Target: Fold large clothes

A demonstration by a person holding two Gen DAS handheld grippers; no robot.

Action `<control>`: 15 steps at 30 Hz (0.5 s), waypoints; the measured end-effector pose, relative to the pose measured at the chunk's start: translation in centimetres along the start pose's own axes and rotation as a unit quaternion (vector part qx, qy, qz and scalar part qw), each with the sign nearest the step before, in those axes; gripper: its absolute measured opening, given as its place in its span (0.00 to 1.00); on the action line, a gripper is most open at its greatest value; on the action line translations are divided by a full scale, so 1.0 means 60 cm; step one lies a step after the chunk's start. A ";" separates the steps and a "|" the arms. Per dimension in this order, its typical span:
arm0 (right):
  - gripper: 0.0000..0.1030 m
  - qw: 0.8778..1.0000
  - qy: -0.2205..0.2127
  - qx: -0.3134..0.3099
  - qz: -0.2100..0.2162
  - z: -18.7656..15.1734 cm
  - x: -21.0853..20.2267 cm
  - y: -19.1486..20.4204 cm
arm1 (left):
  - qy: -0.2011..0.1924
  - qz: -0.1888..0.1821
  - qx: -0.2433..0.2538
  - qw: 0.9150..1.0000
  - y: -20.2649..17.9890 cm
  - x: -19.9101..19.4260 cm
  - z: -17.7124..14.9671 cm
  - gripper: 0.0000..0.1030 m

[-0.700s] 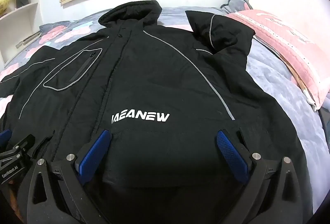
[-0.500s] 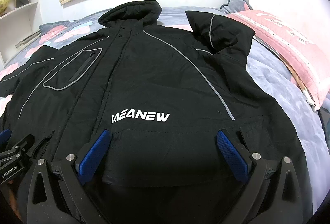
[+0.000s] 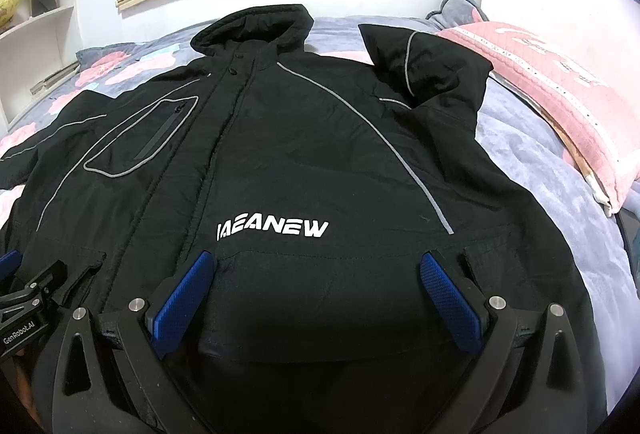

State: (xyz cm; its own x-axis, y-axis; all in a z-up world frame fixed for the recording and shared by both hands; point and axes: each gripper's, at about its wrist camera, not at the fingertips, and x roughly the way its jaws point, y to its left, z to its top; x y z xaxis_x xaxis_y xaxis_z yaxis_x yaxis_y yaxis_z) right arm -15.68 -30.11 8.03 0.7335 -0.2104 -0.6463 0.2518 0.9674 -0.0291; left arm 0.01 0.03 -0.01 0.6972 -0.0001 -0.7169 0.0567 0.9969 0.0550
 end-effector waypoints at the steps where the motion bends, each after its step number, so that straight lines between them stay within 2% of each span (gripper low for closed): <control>1: 1.00 1.000 0.006 0.002 0.002 0.000 -0.001 0.001 | 0.000 0.000 0.000 1.000 0.000 0.000 0.000 0.93; 6: 1.00 1.000 -0.021 -0.014 -0.015 0.002 -0.017 0.010 | 0.006 0.000 -0.002 1.000 0.001 -0.003 0.003 0.93; 9: 1.00 0.999 -0.012 -0.030 -0.014 0.010 -0.026 0.021 | 0.014 0.000 -0.008 1.000 0.014 -0.016 0.007 0.93; 15: 1.00 0.999 -0.025 -0.023 0.017 0.038 -0.076 0.039 | -0.044 -0.015 -0.029 0.998 0.084 -0.120 0.061 0.93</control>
State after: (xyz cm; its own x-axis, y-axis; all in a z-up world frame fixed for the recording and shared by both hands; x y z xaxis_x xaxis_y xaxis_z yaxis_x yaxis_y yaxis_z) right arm -17.00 -27.23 12.65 0.7722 -0.1835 -0.6083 0.1975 0.9793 -0.0446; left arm -2.12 4.78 7.96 0.7564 -0.0353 -0.6532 0.0395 0.9992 -0.0083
